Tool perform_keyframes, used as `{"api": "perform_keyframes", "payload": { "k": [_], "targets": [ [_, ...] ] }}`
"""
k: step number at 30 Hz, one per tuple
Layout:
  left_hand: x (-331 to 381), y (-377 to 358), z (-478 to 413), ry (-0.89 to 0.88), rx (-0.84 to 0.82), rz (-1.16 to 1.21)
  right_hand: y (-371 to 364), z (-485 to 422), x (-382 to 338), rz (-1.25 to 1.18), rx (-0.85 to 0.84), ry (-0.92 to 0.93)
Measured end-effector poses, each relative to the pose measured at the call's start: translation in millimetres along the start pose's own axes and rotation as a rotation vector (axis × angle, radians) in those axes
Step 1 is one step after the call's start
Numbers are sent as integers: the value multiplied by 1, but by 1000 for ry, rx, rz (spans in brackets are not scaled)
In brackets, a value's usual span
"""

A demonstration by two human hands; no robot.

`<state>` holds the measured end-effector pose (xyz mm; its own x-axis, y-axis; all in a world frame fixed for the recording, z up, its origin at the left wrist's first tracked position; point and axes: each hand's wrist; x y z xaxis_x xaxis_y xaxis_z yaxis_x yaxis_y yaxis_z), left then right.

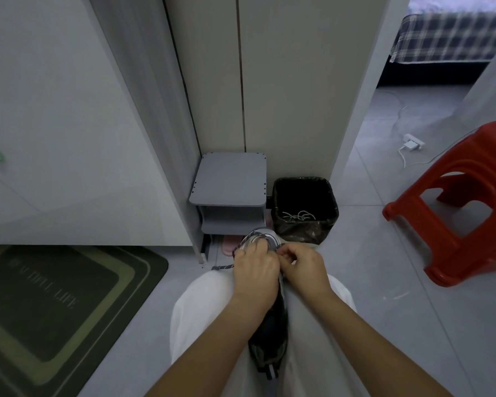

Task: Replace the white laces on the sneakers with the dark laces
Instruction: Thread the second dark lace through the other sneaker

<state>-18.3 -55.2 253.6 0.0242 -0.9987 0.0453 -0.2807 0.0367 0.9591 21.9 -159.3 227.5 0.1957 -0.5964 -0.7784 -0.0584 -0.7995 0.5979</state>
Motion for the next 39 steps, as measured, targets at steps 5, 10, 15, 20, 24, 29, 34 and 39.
{"api": "perform_keyframes", "payload": {
  "k": [5, 10, 15, 20, 24, 29, 34, 39],
  "targets": [
    [-3, 6, 0, -20, -86, 22, -1, 5, -1, 119, -42, 111],
    [-22, 17, -5, 57, -307, 231, -1, 5, 1, 154, -56, 159],
    [-48, 43, 12, -25, -485, 483, 2, 2, 2, 124, -25, 54],
    [-70, 58, 41, -61, -583, 538, 6, -12, -1, 13, -149, -95],
    [-72, 56, 43, 1, -525, 458, 7, -17, -3, 40, -139, -216],
    [-52, 60, 39, -13, -450, 160, 1, -29, -7, 47, -222, -362],
    [-39, 54, 19, 186, -102, 168, 7, -40, -4, 31, -204, -362],
    [-12, 24, 9, 161, -143, 98, 4, -29, 0, 492, -306, -317]
  ]
}}
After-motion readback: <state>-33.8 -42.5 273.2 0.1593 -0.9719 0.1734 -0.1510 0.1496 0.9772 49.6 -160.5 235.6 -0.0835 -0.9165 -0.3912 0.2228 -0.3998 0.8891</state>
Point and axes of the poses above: each hand's wrist, its own z-axis away from the middle knuckle, its own y-axis out of the back of the hand, x = y × z, and after that the axes turned 10 degrees about x, right-handed
